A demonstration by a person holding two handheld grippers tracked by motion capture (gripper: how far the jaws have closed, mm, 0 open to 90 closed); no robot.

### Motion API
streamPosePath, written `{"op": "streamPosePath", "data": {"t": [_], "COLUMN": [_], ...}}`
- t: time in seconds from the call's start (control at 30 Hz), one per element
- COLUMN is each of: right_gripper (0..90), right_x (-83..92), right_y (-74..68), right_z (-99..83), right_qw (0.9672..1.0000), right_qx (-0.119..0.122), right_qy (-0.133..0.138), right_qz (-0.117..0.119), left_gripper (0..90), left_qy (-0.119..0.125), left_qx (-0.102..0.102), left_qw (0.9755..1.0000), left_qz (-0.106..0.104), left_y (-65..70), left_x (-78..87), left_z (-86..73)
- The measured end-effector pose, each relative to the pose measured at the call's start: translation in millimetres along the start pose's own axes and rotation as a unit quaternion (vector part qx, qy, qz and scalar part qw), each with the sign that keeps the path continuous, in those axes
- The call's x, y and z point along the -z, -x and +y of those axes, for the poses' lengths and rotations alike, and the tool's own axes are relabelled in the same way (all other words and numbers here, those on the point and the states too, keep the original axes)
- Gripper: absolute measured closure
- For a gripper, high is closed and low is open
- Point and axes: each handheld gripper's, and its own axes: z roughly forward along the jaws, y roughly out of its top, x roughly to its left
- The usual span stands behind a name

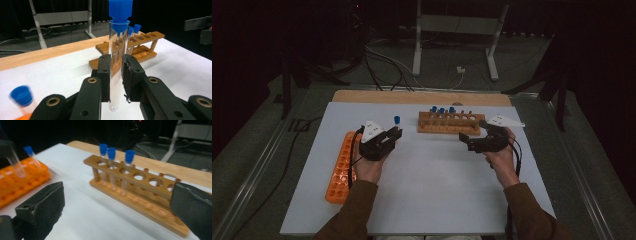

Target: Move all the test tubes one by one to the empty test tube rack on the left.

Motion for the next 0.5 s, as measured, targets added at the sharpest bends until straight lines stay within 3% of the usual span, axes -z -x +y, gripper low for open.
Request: {"op": "streamPosePath", "data": {"t": [0.17, 0.5], "right_gripper": [0.0, 0.0], "right_x": [5.0, 18.7], "right_y": [3.0, 8.3], "right_z": [-9.3, -18.1], "right_qw": [0.9999, 0.9997], "right_qx": [-0.001, -0.017], "right_qy": [0.005, 0.018], "right_qz": [-0.011, -0.008], "left_gripper": [78.3, 78.3], "left_qy": [-0.004, -0.024], "left_qx": [0.001, 0.006], "left_qw": [1.0000, 0.9991], "left_qz": [0.005, 0.035], "left_y": [-7.3, -24.3], "left_x": [7.6, 20.4], "left_z": [-6.0, -18.0]}}
